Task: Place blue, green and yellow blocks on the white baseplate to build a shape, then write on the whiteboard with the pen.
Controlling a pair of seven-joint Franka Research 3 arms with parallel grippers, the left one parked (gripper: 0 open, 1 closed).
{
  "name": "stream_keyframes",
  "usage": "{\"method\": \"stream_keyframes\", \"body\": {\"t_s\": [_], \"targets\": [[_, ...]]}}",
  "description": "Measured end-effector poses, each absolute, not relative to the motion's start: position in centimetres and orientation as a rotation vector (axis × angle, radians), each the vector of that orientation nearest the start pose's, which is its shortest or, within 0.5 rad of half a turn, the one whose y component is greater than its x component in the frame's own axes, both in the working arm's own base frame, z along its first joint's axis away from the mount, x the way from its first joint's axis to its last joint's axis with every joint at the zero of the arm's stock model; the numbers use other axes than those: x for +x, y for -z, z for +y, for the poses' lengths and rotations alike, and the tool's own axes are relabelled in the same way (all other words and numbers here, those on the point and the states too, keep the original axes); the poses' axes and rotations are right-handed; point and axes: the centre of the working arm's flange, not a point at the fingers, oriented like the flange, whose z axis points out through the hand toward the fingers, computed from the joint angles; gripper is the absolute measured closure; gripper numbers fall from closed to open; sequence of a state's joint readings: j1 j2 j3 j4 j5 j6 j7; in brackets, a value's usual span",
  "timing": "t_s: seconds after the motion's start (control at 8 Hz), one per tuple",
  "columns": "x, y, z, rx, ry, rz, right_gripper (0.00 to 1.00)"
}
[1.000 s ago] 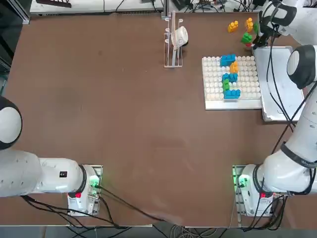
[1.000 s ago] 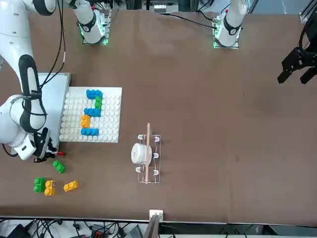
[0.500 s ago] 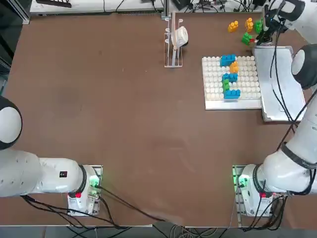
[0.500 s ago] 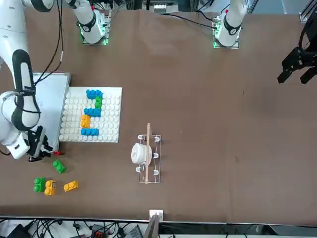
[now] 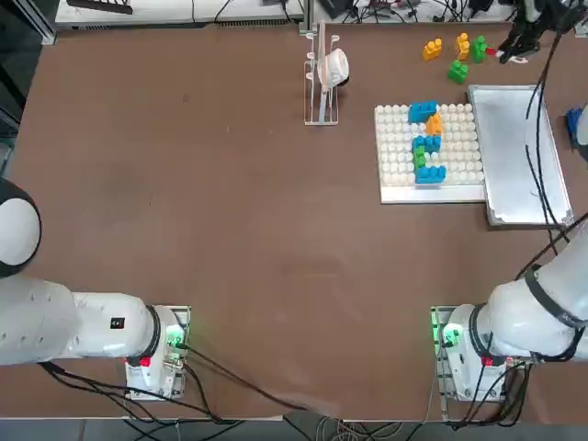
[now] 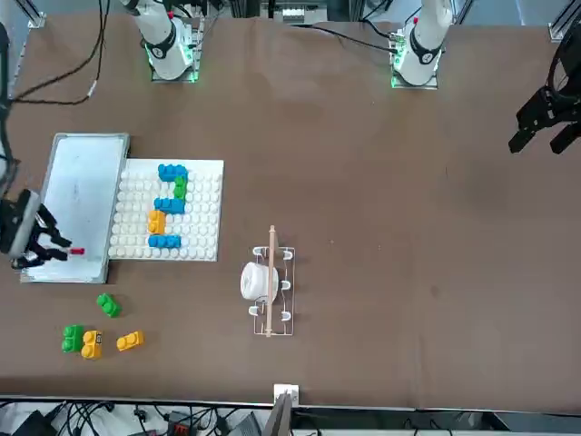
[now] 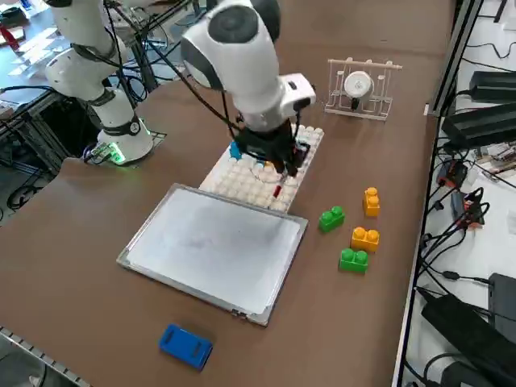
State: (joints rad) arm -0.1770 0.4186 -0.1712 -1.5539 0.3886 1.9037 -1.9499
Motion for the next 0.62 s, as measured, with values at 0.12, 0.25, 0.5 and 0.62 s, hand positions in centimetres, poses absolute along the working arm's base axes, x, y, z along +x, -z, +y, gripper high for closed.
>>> {"method": "stream_keyframes", "body": {"t_s": [0.12, 0.25, 0.5, 0.62], "targets": [[63.0, -41.5, -20.1, -2.133, 0.407, -1.948, 0.82], [61.5, -41.9, -21.4, -2.085, 0.463, -1.917, 0.82], [58.6, -41.6, -23.6, -1.962, 0.596, -1.883, 0.82], [57.3, -41.3, -25.0, -1.912, 0.642, -1.877, 0.82]]}}
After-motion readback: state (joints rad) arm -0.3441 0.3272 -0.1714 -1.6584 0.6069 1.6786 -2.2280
